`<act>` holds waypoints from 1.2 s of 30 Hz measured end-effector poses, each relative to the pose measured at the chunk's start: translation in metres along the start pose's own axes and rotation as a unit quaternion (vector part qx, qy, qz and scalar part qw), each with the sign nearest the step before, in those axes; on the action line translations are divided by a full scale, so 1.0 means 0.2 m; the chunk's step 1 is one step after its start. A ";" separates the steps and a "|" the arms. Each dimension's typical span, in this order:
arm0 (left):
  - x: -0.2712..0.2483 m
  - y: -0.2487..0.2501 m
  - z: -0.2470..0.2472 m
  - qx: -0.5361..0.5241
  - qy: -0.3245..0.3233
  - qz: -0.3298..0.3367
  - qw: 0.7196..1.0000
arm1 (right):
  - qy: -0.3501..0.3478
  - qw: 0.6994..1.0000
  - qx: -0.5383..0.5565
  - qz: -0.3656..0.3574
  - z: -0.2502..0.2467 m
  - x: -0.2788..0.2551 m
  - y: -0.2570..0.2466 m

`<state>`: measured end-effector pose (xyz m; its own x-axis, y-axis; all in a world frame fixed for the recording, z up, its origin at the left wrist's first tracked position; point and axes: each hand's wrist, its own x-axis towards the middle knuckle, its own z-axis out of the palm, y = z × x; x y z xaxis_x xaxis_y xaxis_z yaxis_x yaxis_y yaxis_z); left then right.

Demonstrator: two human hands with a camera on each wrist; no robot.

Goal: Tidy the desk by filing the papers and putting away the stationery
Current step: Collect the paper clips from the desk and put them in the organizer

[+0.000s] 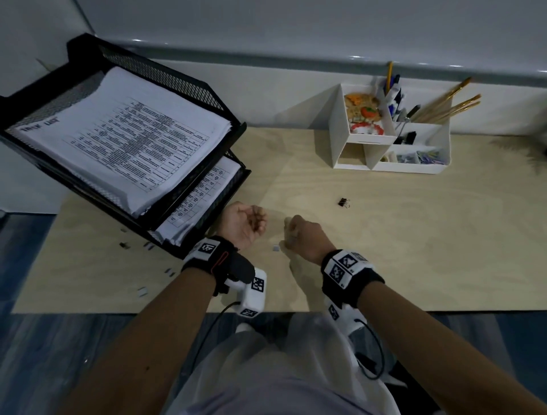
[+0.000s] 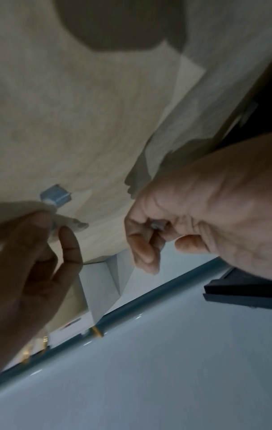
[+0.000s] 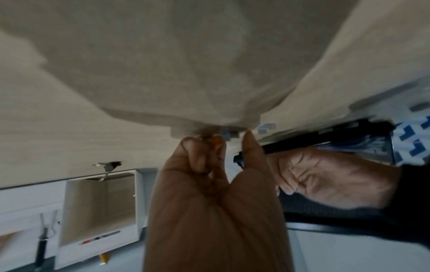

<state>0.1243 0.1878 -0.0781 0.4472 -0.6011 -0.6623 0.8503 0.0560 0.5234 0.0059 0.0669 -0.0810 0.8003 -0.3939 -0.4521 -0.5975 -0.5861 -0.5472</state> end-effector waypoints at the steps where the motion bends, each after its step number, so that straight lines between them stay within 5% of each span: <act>1: 0.00 0.00 0.00 0.041 0.006 0.012 0.999 | 0.003 1.000 -0.024 -0.015 0.02 0.00 0.00; 3: 0.00 -0.02 0.00 0.227 0.037 0.054 0.972 | 0.012 0.998 -0.049 -0.027 0.03 -0.02 -0.01; 4: 0.00 -0.03 0.00 0.361 0.046 0.073 0.929 | 0.016 0.998 -0.050 -0.026 0.02 -0.02 -0.01; 6: -0.03 -0.07 0.02 0.607 0.037 0.100 0.788 | 0.023 0.999 -0.031 -0.006 0.01 -0.02 0.00; 8: -0.08 -0.11 0.04 0.743 -0.002 0.098 0.662 | 0.029 0.999 0.028 0.024 -0.02 -0.03 0.02; 10: -0.11 -0.15 0.05 0.792 -0.025 0.110 0.600 | 0.026 0.984 0.163 0.069 -0.04 -0.04 0.04; 13: -0.14 -0.19 0.09 0.838 -0.004 0.149 0.524 | -0.010 0.872 0.477 0.107 -0.10 -0.06 0.07; 15: -0.15 -0.20 0.11 0.851 0.017 0.153 0.502 | -0.062 0.803 0.586 0.092 -0.14 -0.07 0.07; 17: -0.14 -0.22 0.11 0.818 0.045 0.144 0.555 | -0.110 0.778 0.616 0.065 -0.18 -0.06 0.06; 20: -0.13 -0.21 0.09 0.640 0.096 0.129 0.751 | -0.152 0.777 0.610 0.040 -0.21 -0.04 0.02; 22: -0.14 -0.20 0.05 0.425 0.108 0.105 0.893 | -0.162 0.793 0.585 0.048 -0.20 -0.03 -0.02; 24: -0.18 -0.17 0.00 0.227 0.097 0.094 0.965 | -0.150 0.844 0.511 0.058 -0.17 -0.01 -0.06; 27: -0.26 -0.14 -0.10 0.114 0.073 0.102 0.986 | -0.119 0.946 0.302 0.009 -0.08 -0.01 -0.17; 29: -0.31 -0.12 -0.18 0.109 0.072 0.113 0.985 | -0.098 0.979 0.166 -0.061 -0.01 -0.02 -0.27; 33: -0.38 -0.04 -0.38 0.136 0.191 0.130 0.963 | -0.111 0.987 0.021 -0.116 0.21 0.00 -0.41; 36: -0.44 0.02 -0.52 0.263 0.332 0.134 0.896 | -0.085 0.994 0.007 -0.068 0.36 0.01 -0.48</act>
<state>0.1179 0.3247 -0.0735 0.8312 -0.0050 -0.5560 0.5171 -0.3603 0.7764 0.0604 0.1726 -0.0801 0.8548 -0.1844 -0.4850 -0.4853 -0.6152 -0.6213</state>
